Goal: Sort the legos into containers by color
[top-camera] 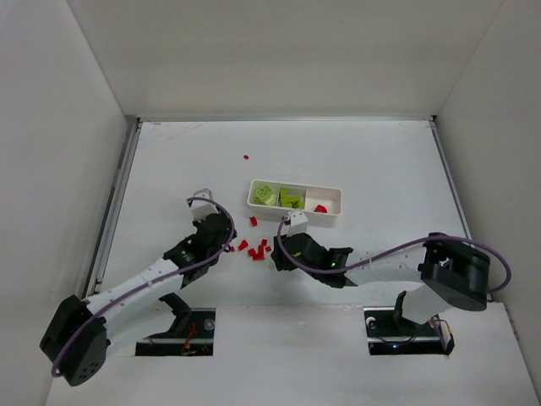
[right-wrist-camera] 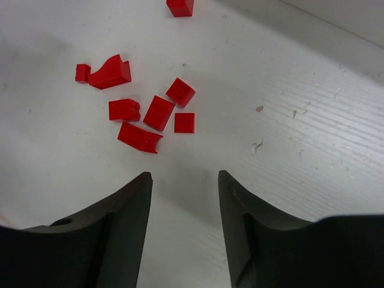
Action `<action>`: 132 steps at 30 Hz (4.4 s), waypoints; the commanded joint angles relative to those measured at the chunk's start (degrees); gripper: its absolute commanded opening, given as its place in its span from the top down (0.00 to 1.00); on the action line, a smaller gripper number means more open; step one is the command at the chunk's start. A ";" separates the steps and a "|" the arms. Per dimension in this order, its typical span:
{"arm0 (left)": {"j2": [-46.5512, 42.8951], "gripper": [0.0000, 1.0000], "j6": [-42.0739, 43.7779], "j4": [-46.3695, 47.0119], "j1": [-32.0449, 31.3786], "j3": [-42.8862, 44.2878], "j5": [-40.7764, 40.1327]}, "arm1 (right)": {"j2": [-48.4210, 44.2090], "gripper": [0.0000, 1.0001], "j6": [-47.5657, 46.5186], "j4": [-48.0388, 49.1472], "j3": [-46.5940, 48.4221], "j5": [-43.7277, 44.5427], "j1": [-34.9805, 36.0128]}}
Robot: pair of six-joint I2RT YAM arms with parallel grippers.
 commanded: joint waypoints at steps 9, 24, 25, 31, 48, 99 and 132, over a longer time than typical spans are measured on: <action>33.25 0.58 5.58 17.22 16.71 26.30 5.16 | -12.05 0.52 1.33 2.14 -5.54 2.69 -0.41; 73.63 0.61 16.58 3.87 21.73 67.72 9.91 | -17.68 0.51 5.38 1.08 -8.18 4.09 1.97; 74.69 0.61 16.93 3.08 21.82 69.22 9.82 | -17.85 0.51 5.55 1.08 -8.18 4.09 2.05; 78.30 0.63 18.51 1.93 21.73 72.57 9.38 | -18.12 0.51 5.73 1.08 -8.01 4.18 2.41; 82.96 0.77 21.33 0.61 21.03 75.39 7.71 | -18.12 0.51 4.85 0.91 -7.13 4.18 2.49; 28.03 0.89 9.38 22.85 13.30 26.26 13.34 | 16.61 0.60 -2.19 5.30 11.07 6.73 5.57; 29.17 0.88 7.62 23.81 8.54 29.15 18.43 | 18.97 0.30 -2.00 6.54 12.65 7.16 5.04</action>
